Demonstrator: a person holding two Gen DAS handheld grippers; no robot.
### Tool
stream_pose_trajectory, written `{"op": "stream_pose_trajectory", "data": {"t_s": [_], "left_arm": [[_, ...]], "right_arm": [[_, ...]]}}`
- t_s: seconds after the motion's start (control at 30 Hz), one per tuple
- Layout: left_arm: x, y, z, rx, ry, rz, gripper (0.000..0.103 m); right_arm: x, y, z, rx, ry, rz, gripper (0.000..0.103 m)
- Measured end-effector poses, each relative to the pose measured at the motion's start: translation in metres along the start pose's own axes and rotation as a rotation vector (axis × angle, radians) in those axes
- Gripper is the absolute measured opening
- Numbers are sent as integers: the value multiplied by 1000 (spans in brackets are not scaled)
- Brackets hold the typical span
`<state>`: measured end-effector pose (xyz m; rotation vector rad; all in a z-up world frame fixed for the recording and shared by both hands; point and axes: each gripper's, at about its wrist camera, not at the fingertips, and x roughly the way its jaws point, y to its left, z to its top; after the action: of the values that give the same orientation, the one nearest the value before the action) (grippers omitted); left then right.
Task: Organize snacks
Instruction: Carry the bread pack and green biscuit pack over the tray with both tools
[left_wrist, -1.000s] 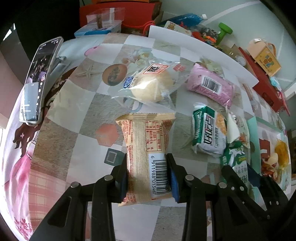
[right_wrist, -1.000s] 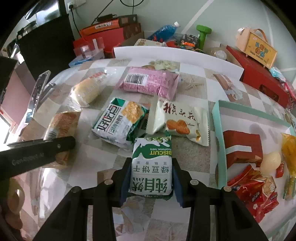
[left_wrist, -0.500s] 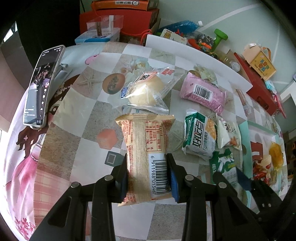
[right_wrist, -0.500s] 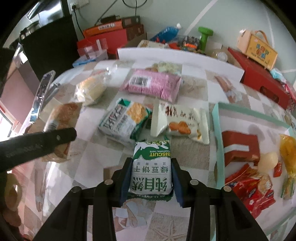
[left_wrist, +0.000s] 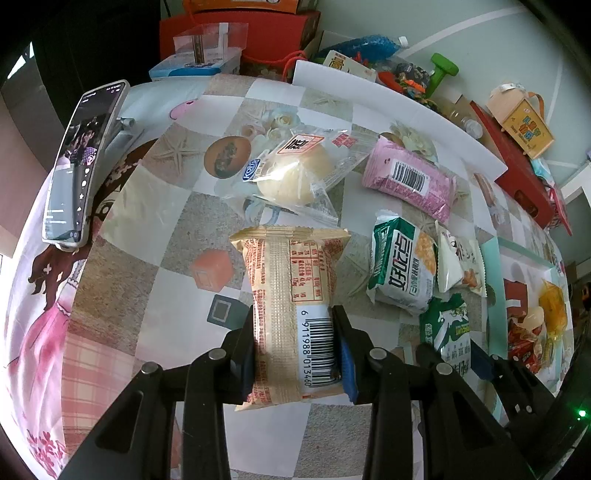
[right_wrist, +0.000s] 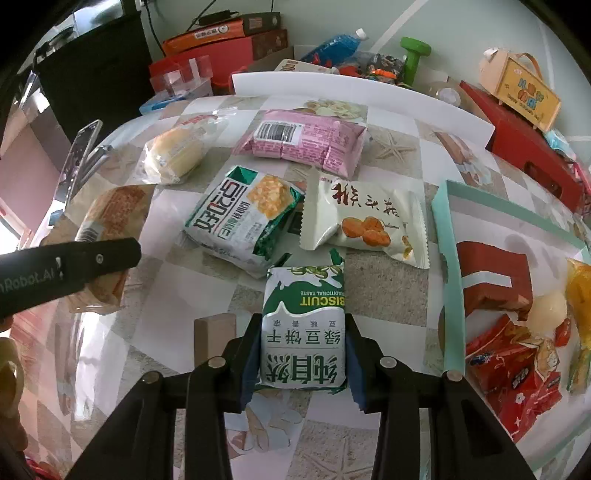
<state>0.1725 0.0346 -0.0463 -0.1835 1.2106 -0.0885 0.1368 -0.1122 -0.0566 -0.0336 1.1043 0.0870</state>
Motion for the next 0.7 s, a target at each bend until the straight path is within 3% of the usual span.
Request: {"op": "stream_pose_trajectory", "data": {"t_s": [0.7], "left_arm": [[-34,-10,6,18,-83,-24,38]], "right_arm": [[-59,-5,10,13,-137,13,42]]}}
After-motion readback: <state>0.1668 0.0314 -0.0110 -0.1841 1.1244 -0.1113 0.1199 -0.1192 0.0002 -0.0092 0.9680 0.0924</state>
